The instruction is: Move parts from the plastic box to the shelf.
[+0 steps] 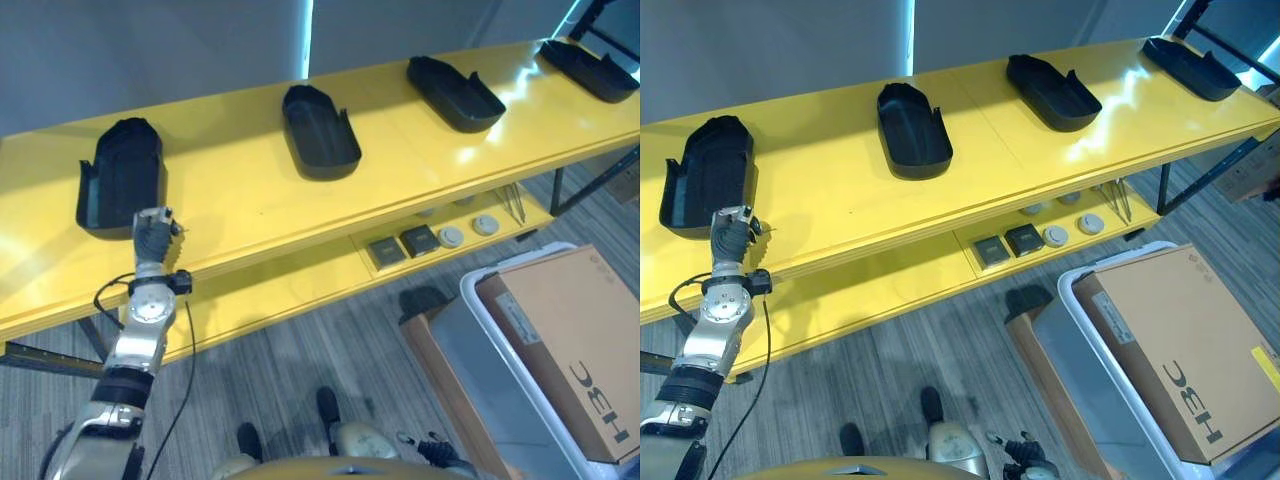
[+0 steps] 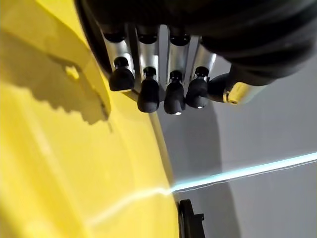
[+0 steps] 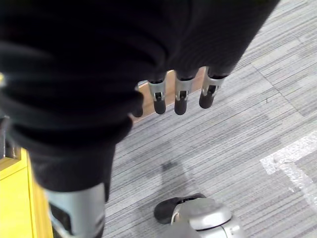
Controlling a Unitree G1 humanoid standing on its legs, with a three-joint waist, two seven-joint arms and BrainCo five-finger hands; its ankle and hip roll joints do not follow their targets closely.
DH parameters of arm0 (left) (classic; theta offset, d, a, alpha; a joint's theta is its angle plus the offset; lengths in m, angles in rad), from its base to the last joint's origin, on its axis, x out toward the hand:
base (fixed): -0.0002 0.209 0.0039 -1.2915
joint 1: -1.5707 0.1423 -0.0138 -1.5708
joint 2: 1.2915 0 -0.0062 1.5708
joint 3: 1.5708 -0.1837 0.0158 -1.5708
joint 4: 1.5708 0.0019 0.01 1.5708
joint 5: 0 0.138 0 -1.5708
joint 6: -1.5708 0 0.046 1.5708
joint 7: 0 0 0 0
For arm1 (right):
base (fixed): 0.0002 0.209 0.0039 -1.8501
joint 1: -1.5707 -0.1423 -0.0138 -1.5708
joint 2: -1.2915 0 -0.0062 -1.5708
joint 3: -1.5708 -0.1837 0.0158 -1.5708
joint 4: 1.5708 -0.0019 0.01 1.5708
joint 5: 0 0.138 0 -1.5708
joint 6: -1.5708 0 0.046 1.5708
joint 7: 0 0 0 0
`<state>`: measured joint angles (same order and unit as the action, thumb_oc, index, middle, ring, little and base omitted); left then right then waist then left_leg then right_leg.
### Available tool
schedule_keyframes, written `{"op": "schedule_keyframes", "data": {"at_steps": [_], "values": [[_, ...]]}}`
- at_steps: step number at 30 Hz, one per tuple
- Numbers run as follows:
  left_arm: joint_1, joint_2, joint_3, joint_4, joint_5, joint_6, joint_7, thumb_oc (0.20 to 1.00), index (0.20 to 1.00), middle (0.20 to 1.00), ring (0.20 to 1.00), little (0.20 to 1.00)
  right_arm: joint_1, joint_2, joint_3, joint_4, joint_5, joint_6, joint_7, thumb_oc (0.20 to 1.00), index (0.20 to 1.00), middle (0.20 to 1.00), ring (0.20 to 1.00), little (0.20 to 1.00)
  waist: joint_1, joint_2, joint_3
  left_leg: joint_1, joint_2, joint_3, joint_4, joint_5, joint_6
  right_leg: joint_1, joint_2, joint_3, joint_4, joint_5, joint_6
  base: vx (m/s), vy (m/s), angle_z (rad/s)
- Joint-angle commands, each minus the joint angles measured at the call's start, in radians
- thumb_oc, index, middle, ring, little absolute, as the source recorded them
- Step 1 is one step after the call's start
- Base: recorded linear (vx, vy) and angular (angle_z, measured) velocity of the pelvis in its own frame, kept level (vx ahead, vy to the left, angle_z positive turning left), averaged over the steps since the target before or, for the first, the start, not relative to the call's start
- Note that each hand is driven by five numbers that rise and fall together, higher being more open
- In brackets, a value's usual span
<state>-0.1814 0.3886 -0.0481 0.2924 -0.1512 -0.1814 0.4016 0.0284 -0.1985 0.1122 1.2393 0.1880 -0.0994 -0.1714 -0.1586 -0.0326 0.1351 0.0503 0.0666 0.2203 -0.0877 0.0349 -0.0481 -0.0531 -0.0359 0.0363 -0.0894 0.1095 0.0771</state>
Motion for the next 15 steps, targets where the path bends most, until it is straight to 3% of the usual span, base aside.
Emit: {"op": "schedule_keyframes", "data": {"at_steps": [1,2,7,9,15], "values": [[0.032,-0.001,0.025,-0.046,0.052,-0.055,0.01,0.887,0.887,0.887,0.887,0.887,0.003,0.017,-0.006,0.081,-0.023,0.01,-0.036,1.0,1.0,1.0,1.0,1.0,0.028,0.002,-0.073,0.011,0.061,-0.048,0.0,-0.037,-0.043,0.038,-0.096,-0.033,0.002,-0.042,0.088,0.02,0.016,0.1],[0.059,-0.009,0.026,-0.058,0.055,-0.057,0.013,1.0,1.0,1.0,1.0,1.0,0.002,0.019,-0.01,0.09,-0.026,0.012,-0.039,1.0,1.0,1.0,1.0,1.0,0.035,0.002,-0.077,0.015,0.057,-0.056,0.0,-0.04,-0.041,0.049,-0.1,-0.04,0.002,-0.044,0.087,0.02,0.031,0.17],[0.184,-0.04,0.041,-0.008,0.112,-0.066,0.067,1.0,1.0,1.0,1.0,1.0,-0.007,0.029,-0.012,0.123,-0.041,0.018,-0.057,1.0,1.0,1.0,1.0,1.0,0.078,0.001,-0.089,0.037,0.039,-0.097,0.0,-0.048,-0.03,0.096,-0.117,-0.072,0.007,-0.062,0.085,0.01,0.029,0.31],[0.226,-0.049,0.035,0.099,0.193,-0.046,0.15,1.0,1.0,1.0,1.0,1.0,-0.025,0.034,0.004,0.123,-0.06,0.009,-0.088,1.0,1.0,1.0,1.0,1.0,0.105,-0.002,-0.091,0.044,0.026,-0.116,0.004,-0.051,-0.023,0.116,-0.131,-0.092,0.015,-0.069,0.087,0.0,0.038,0.31],[0.263,-0.089,0.005,0.383,0.215,-0.006,0.183,1.0,1.0,1.0,1.0,1.0,-0.059,0.028,0.015,0.112,-0.061,-0.003,-0.115,1.0,1.0,1.0,1.0,1.0,0.13,-0.004,-0.092,0.042,0.008,-0.149,0.006,-0.053,-0.012,0.135,-0.151,-0.124,0.023,-0.07,0.096,-0.02,0.039,0.24]]}}
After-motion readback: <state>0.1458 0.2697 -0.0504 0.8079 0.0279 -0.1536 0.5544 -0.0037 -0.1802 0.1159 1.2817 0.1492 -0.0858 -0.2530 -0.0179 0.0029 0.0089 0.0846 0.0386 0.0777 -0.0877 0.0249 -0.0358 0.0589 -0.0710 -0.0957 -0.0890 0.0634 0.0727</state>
